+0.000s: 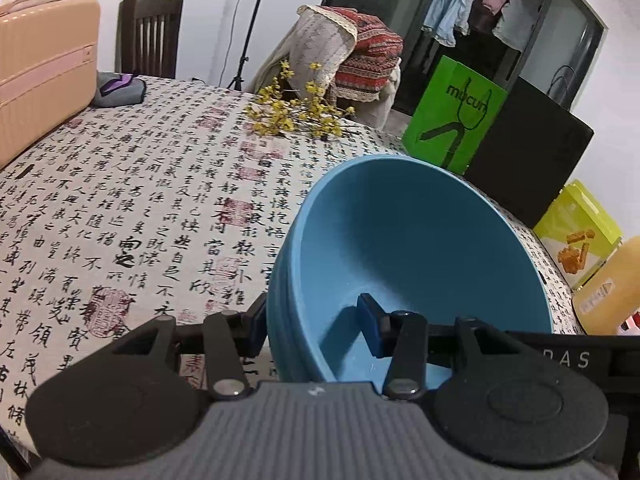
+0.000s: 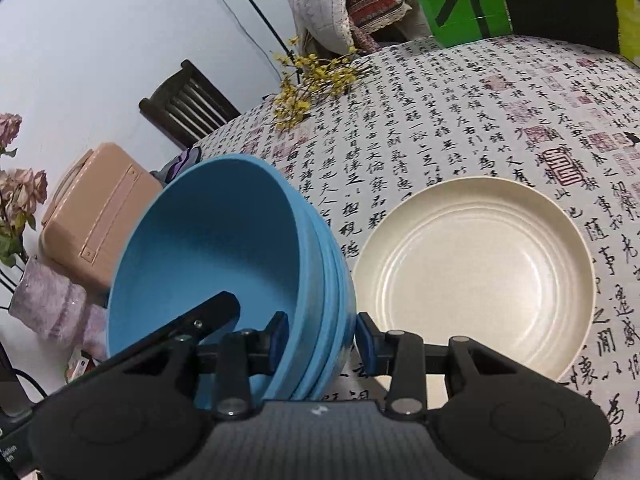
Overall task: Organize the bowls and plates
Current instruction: 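Carry the stacked bowls toward the cream plate stack with both grippers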
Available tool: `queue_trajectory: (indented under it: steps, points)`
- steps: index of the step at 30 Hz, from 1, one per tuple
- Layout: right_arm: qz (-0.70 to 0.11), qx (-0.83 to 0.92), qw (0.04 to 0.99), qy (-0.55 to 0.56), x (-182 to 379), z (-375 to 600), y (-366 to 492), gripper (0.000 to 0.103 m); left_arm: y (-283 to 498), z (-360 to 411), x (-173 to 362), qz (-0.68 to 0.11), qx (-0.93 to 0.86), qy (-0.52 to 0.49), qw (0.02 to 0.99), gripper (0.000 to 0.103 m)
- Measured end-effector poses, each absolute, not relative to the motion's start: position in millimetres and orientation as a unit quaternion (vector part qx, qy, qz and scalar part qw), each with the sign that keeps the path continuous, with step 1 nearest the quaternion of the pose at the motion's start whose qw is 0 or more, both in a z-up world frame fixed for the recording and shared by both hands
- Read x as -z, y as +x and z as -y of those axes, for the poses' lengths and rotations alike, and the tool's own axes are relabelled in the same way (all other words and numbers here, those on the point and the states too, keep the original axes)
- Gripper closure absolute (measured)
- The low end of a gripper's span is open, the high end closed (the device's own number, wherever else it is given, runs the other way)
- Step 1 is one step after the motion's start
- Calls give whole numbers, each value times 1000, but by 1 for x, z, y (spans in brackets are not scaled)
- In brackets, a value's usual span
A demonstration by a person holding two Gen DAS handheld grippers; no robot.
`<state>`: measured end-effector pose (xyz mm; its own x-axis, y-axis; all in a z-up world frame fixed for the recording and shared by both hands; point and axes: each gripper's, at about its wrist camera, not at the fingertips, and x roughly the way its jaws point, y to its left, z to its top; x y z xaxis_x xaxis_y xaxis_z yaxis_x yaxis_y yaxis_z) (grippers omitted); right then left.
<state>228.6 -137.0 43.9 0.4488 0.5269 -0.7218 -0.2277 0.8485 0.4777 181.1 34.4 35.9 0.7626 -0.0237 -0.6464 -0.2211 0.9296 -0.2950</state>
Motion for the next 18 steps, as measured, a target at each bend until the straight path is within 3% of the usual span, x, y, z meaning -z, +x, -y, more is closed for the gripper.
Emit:
queue_trajectory:
  steps: [18]
  points:
    - [-467,-176,847,184,-39,181,234,66,209,3,-30,-353,0,-163,921,56]
